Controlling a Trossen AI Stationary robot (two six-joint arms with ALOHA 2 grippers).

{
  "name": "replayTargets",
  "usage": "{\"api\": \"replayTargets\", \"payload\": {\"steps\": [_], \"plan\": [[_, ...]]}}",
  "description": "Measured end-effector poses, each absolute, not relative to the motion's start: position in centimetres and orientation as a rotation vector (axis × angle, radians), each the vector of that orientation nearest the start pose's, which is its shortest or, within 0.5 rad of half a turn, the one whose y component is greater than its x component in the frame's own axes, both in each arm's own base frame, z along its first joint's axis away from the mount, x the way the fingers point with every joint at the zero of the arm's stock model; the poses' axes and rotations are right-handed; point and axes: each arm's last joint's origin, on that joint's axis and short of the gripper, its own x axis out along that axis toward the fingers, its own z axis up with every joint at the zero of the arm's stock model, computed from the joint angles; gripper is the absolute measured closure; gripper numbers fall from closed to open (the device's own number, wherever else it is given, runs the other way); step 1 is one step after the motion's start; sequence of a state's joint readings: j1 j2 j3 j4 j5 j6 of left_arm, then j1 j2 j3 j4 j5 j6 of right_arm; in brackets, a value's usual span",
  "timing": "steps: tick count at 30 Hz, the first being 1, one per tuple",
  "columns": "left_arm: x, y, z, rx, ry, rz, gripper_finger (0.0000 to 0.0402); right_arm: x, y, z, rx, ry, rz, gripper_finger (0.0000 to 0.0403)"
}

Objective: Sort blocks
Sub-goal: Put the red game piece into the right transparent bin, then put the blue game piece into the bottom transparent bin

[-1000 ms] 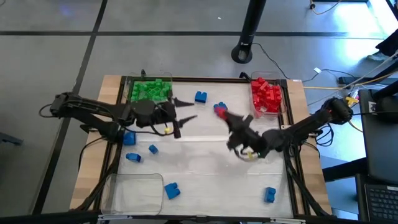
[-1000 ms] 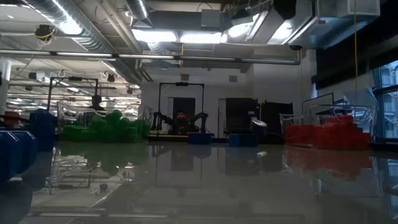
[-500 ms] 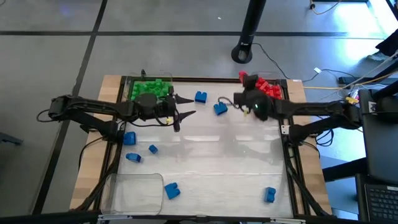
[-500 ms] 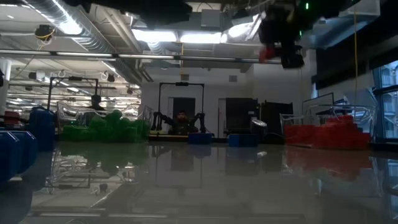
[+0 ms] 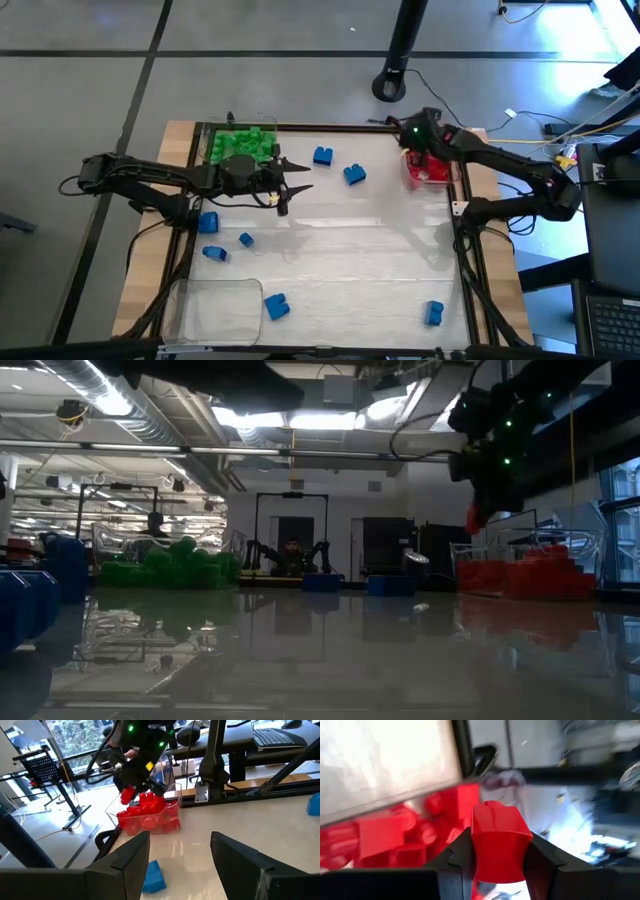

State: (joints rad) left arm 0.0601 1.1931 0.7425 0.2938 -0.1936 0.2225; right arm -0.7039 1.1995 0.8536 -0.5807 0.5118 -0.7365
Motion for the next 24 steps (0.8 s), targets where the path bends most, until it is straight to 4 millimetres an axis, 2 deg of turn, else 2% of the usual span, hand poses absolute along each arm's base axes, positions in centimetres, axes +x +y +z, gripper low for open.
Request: {"api": "replayTargets", "payload": {"steps": [5, 11, 14, 20, 24], "plan": [[26.4, 2.1, 28.2, 0.234, 0.182, 0.235, 0.0203, 15.1, -16.9, 24.4, -0.313, 1.332, -0.736, 0.0276], [26.4, 2.1, 28.1, 0.236, 0.184, 0.234, 0.0203, 14.9, -17.4, 24.5, -0.292, 1.300, -0.747, 0.0262], [26.4, 2.1, 28.1, 0.237, 0.184, 0.234, 0.0203, 15.0, -17.5, 24.6, -0.299, 1.284, -0.761, 0.0231], [26.4, 2.1, 28.1, 0.228, 0.184, 0.235, 0.0203, 14.9, -17.5, 24.6, -0.310, 1.300, -0.779, 0.0140], [26.4, 2.1, 28.1, 0.227, 0.184, 0.235, 0.0203, 14.9, -17.4, 24.6, -0.336, 1.320, -0.754, 0.0102]]}}
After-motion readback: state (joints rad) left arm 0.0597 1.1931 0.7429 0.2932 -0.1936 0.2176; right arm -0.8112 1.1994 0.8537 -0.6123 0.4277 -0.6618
